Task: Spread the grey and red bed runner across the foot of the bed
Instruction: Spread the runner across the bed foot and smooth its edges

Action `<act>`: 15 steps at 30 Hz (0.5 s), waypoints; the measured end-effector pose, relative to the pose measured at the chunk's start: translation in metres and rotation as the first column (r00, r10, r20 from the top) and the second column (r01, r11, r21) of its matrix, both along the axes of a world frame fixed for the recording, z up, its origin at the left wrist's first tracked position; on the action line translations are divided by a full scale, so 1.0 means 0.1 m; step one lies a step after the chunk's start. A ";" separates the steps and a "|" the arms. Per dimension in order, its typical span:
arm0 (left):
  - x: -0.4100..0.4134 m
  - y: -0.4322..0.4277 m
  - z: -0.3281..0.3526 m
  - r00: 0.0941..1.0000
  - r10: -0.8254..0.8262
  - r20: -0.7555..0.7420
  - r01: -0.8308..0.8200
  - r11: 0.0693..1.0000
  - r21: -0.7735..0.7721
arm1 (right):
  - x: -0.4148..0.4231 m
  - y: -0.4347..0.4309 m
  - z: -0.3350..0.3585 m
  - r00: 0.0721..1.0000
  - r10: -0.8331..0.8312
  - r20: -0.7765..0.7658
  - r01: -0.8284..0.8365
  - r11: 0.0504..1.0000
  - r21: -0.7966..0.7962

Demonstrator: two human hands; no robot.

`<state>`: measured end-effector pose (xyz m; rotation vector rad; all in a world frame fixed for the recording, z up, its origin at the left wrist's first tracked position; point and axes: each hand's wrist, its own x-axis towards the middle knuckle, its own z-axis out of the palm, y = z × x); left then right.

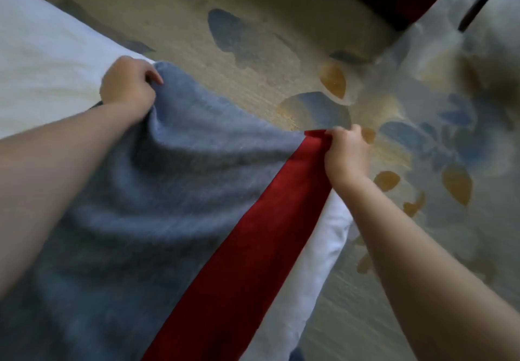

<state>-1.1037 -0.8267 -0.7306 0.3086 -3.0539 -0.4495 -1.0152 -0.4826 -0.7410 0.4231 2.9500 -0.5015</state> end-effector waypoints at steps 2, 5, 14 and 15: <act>-0.09 -0.05 0.02 0.998 0.050 -0.046 -0.047 0.997 0.064 | -0.07 0.20 -0.04 0.995 -0.099 -0.007 0.099 0.994 -0.045; -0.18 -0.04 0.00 0.992 -0.037 0.122 0.030 0.998 0.057 | -0.02 0.33 -0.14 0.992 -0.081 0.093 0.092 0.988 -0.123; -0.11 0.20 -0.08 0.978 0.015 0.210 0.022 0.985 -0.172 | 0.08 0.11 -0.18 0.983 -0.012 0.182 -0.001 0.997 0.071; -0.10 0.23 -0.07 0.978 0.022 0.206 0.016 0.983 -0.182 | 0.06 0.03 -0.14 0.987 0.015 0.162 -0.031 0.995 0.096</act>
